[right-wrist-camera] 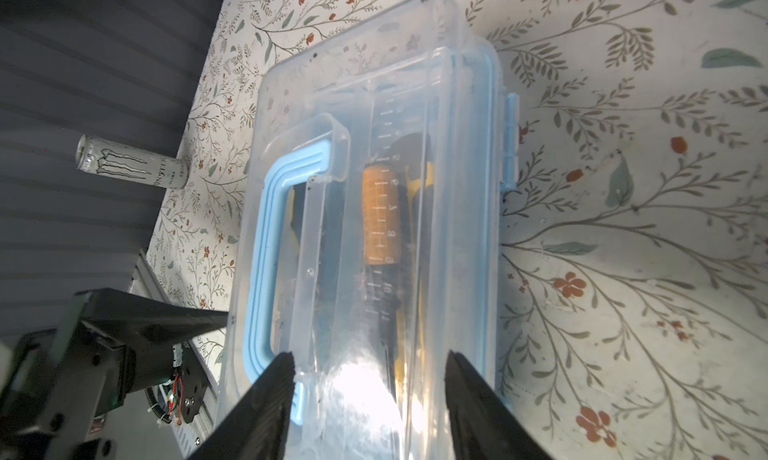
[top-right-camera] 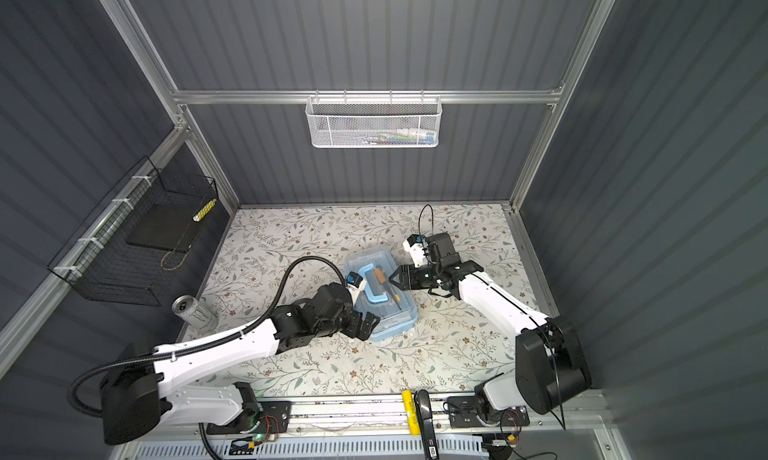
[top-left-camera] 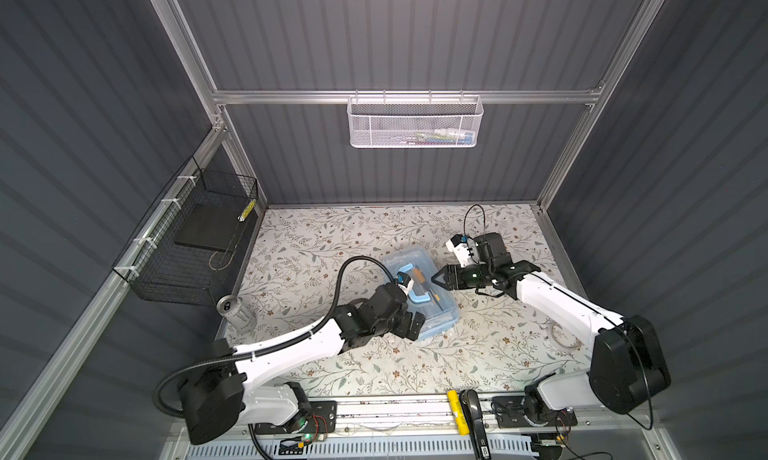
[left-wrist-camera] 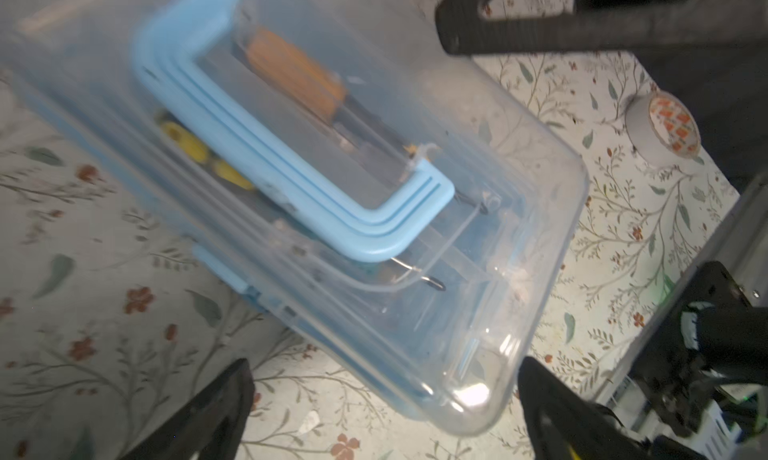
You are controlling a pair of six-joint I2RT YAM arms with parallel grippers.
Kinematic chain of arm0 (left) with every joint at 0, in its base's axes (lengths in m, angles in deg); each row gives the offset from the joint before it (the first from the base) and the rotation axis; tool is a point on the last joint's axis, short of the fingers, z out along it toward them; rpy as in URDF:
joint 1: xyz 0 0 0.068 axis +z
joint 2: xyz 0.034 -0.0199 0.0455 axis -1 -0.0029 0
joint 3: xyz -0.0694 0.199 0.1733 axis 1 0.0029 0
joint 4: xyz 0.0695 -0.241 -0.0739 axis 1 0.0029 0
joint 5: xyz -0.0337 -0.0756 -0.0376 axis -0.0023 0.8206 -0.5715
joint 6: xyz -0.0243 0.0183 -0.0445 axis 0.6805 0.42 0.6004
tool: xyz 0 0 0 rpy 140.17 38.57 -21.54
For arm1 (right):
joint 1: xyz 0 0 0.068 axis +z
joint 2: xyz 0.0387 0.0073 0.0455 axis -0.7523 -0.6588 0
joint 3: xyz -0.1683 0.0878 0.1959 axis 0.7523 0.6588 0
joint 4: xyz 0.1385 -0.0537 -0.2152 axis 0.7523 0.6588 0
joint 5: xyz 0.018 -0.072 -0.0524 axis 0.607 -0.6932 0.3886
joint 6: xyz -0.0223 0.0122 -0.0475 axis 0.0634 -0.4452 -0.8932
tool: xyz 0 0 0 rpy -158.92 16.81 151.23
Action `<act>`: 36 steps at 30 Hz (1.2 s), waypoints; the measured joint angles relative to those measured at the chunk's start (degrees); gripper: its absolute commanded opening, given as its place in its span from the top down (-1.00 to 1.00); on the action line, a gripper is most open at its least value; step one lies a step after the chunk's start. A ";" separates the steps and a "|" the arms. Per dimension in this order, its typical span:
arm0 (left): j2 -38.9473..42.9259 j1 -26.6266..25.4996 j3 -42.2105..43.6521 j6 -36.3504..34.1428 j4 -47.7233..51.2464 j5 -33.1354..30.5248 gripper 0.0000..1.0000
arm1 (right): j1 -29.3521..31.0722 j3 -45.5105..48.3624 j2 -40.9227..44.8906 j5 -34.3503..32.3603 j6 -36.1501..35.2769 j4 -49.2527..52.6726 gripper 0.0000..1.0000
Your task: Pack the tool kit
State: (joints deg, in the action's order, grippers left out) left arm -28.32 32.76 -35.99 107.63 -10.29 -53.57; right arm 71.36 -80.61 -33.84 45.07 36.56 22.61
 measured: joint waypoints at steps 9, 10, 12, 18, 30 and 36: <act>10.67 0.07 14.38 -4.04 -2.51 -14.05 -0.99 | -0.46 -3.30 -3.58 3.96 -1.73 0.02 -0.19; 10.12 0.07 16.50 -5.11 -3.87 -14.03 -0.99 | -0.46 -3.48 -4.15 3.98 -1.88 0.17 -0.20; 8.96 0.07 19.82 -7.04 -6.19 -13.99 -0.99 | -0.59 -3.67 -4.68 4.17 -2.03 -0.22 -0.20; 4.90 0.07 21.35 -11.04 -13.66 -13.84 -0.99 | -0.74 -3.63 -4.72 5.05 -1.70 -0.83 -0.21; -10.69 0.07 20.85 -15.43 -29.09 -15.15 -0.99 | -1.07 -1.92 -4.66 6.54 -0.66 -4.17 -0.22; -16.15 0.07 19.52 -17.07 -34.45 -17.03 -1.00 | -1.64 -1.18 -4.55 7.52 -0.48 -5.29 -0.22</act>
State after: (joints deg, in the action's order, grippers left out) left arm -44.47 32.82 -16.47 90.56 -44.74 -70.60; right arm 69.72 -81.79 -38.39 52.59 36.08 17.32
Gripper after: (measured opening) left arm 0.996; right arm 0.608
